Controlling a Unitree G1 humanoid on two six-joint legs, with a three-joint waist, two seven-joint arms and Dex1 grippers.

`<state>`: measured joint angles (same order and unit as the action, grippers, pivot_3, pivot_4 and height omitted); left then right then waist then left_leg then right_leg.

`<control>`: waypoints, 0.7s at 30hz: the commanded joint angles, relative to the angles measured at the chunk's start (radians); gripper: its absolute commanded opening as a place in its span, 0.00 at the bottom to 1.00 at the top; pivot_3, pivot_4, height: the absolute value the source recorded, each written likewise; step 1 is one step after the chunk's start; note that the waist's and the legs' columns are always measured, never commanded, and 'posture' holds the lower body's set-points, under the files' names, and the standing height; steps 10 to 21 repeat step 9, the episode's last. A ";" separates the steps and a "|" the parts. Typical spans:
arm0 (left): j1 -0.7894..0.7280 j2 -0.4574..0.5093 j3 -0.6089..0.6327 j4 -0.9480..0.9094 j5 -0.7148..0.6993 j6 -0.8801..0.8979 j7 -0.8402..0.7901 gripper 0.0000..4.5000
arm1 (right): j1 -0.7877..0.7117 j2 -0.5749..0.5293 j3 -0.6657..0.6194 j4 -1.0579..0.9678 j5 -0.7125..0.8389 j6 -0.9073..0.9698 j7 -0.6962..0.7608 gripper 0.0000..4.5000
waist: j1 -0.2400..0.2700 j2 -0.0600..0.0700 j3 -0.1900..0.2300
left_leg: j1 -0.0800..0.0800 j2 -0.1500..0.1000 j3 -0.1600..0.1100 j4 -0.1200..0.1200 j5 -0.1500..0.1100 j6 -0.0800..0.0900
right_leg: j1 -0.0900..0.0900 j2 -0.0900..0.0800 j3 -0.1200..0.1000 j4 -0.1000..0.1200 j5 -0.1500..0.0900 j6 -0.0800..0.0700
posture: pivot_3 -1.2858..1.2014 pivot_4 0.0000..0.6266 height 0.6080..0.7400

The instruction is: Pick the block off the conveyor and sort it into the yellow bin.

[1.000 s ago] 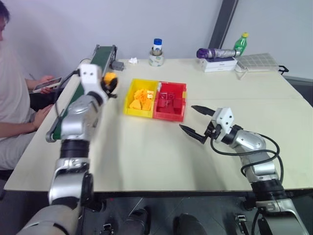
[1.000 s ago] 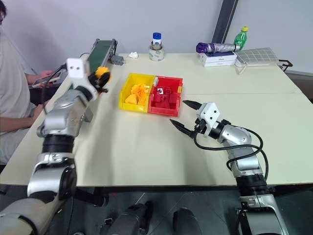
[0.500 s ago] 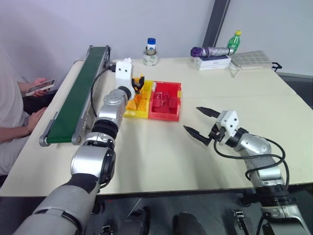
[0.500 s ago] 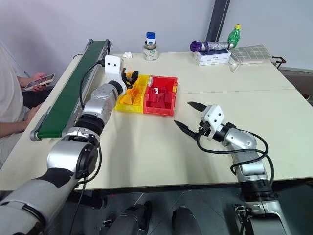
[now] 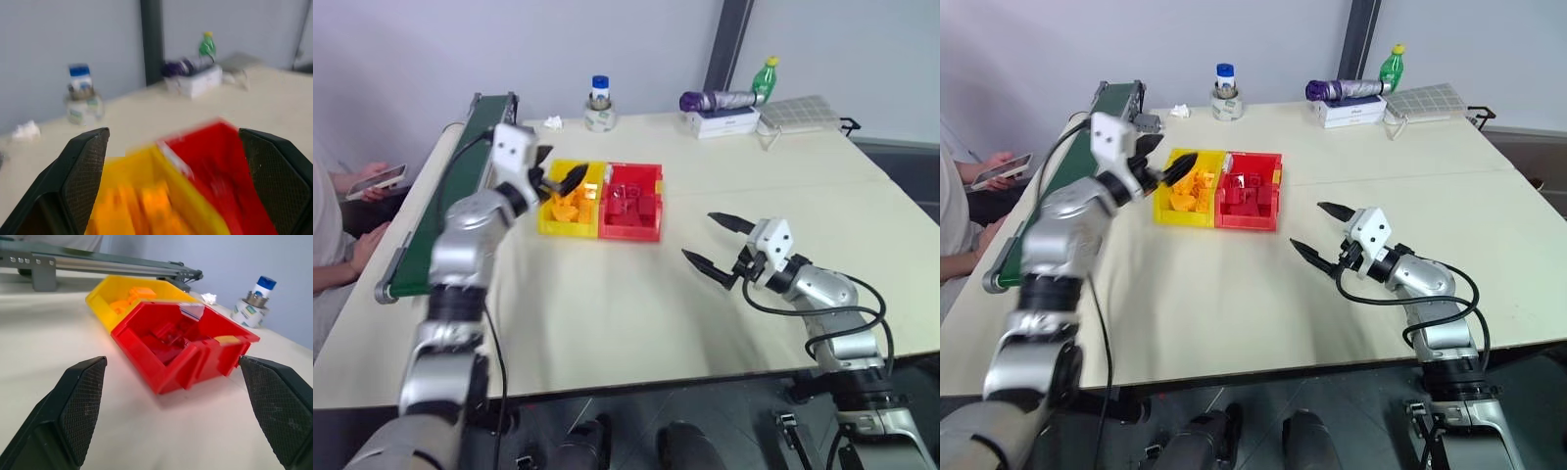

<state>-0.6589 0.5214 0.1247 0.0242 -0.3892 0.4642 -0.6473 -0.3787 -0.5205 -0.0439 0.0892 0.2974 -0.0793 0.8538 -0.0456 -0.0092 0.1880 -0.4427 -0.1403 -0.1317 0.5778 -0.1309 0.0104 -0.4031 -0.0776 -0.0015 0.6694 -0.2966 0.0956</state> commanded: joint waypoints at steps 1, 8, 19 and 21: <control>0.145 0.115 0.105 -0.289 -0.135 0.135 -0.064 0.99 | -0.036 0.004 -0.008 0.004 0.009 -0.032 0.018 1.00 | 0.003 0.001 0.000 | 0.000 0.000 0.000 0.000 0.000 0.000 | 0.000 0.000 0.000 0.000 0.000 -0.001 | 0.52 0.24 1.00; 0.436 0.235 0.304 -0.335 -0.186 0.176 -0.092 0.99 | -0.081 0.013 0.004 0.067 0.005 -0.054 0.055 1.00 | 0.034 0.001 0.000 | 0.002 0.000 0.000 0.001 -0.002 -0.003 | -0.002 0.000 0.000 -0.001 -0.001 -0.006 | 0.52 0.24 1.00; 0.461 0.239 0.320 -0.324 -0.173 0.154 -0.091 0.99 | -0.087 0.015 0.005 0.073 0.005 -0.056 0.060 1.00 | 0.034 0.001 0.000 | 0.002 0.000 0.000 0.001 -0.002 -0.003 | -0.002 0.000 0.000 -0.001 -0.001 -0.006 | 0.52 0.24 1.00; 0.461 0.239 0.320 -0.324 -0.173 0.154 -0.091 0.99 | -0.087 0.015 0.005 0.073 0.005 -0.056 0.060 1.00 | 0.034 0.001 0.000 | 0.002 0.000 0.000 0.001 -0.002 -0.003 | -0.002 0.000 0.000 -0.001 -0.001 -0.006 | 0.52 0.24 1.00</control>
